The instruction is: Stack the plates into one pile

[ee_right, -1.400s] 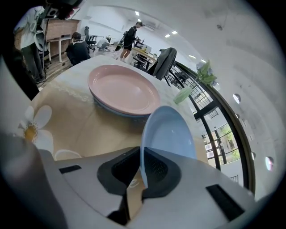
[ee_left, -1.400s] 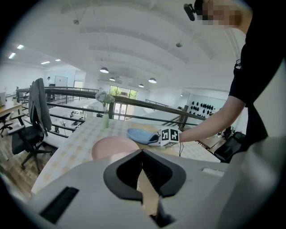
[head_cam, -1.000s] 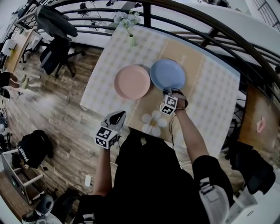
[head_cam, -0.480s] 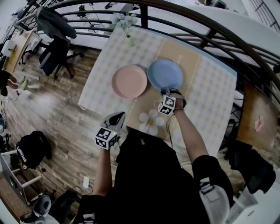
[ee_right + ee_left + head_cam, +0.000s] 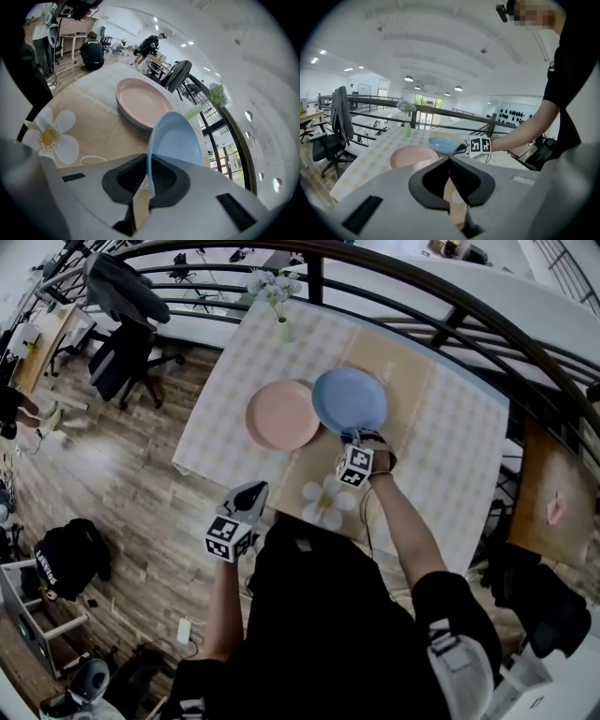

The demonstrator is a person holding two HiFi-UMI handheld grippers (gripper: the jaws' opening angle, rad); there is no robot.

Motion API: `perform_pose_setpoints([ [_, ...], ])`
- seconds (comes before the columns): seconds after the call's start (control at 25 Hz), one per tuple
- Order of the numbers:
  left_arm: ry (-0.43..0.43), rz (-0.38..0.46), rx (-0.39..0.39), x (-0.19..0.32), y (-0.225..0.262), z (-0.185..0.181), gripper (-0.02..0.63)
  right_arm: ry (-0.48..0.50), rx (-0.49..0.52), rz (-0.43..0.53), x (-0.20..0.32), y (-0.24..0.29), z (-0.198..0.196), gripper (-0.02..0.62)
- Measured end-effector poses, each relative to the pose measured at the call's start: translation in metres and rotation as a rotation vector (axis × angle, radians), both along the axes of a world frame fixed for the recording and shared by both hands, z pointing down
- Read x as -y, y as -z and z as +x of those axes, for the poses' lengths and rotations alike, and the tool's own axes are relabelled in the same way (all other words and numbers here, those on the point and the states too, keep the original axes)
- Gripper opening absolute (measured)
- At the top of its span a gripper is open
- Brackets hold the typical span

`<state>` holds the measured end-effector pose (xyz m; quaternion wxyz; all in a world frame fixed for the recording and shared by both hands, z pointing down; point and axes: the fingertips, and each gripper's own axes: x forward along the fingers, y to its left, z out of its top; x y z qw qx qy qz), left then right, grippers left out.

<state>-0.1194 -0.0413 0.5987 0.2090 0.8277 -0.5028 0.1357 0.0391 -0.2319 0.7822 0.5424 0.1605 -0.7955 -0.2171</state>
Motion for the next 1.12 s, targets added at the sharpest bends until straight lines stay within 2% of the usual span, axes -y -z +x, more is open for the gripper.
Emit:
perform_pose_setpoints([
  [0.44, 0.030, 0.011, -0.018, -0.005, 0.006, -0.042, 0.002, 0.067, -0.002, 0.013, -0.014, 0.012, -0.059, 0.017],
  [1.12, -0.085, 0.017, -0.029, 0.026, 0.014, -0.107, 0.002, 0.107, -0.022, 0.009, -0.057, 0.013, -0.152, 0.017],
])
